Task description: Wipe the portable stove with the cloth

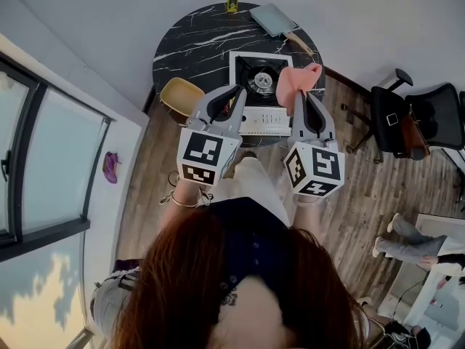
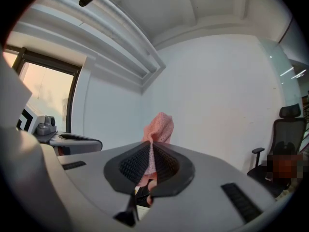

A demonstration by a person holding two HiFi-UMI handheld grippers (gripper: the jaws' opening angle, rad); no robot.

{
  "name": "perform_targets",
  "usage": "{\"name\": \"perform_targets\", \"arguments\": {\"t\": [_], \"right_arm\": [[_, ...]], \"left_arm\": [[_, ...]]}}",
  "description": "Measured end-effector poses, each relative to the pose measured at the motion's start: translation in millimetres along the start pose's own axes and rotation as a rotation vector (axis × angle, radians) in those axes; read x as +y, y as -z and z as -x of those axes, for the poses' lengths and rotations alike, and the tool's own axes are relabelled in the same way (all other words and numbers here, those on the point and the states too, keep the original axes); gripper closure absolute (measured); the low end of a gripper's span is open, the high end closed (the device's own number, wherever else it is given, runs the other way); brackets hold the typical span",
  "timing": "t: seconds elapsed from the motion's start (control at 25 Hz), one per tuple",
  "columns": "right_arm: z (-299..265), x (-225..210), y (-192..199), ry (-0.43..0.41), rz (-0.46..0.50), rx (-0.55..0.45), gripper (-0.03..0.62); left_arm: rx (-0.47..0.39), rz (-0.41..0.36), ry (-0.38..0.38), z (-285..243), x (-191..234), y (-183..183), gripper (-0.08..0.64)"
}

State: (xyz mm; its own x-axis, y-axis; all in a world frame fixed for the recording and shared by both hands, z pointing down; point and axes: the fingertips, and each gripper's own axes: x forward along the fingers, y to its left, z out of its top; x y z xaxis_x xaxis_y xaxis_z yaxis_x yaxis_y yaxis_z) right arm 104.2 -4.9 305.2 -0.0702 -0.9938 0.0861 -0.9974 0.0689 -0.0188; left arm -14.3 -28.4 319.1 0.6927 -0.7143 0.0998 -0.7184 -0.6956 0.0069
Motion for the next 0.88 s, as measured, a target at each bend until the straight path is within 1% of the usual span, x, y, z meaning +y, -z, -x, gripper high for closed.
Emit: {"name": "perform_targets", "arguments": {"t": [0.24,0.88], "right_arm": [[-8.6,-1.4,2.6,-0.011,-0.006,0.003,0.569],[-59.5,-16.5,9.2,-0.067,0.039,0.043,0.569]], "left_arm": [[0.011,-0.001,0.0,-7.1,3.1,3.2,0.537],[0.024,-0.002,-0.031,-50.9,22.7,1.3,0.537]]}}
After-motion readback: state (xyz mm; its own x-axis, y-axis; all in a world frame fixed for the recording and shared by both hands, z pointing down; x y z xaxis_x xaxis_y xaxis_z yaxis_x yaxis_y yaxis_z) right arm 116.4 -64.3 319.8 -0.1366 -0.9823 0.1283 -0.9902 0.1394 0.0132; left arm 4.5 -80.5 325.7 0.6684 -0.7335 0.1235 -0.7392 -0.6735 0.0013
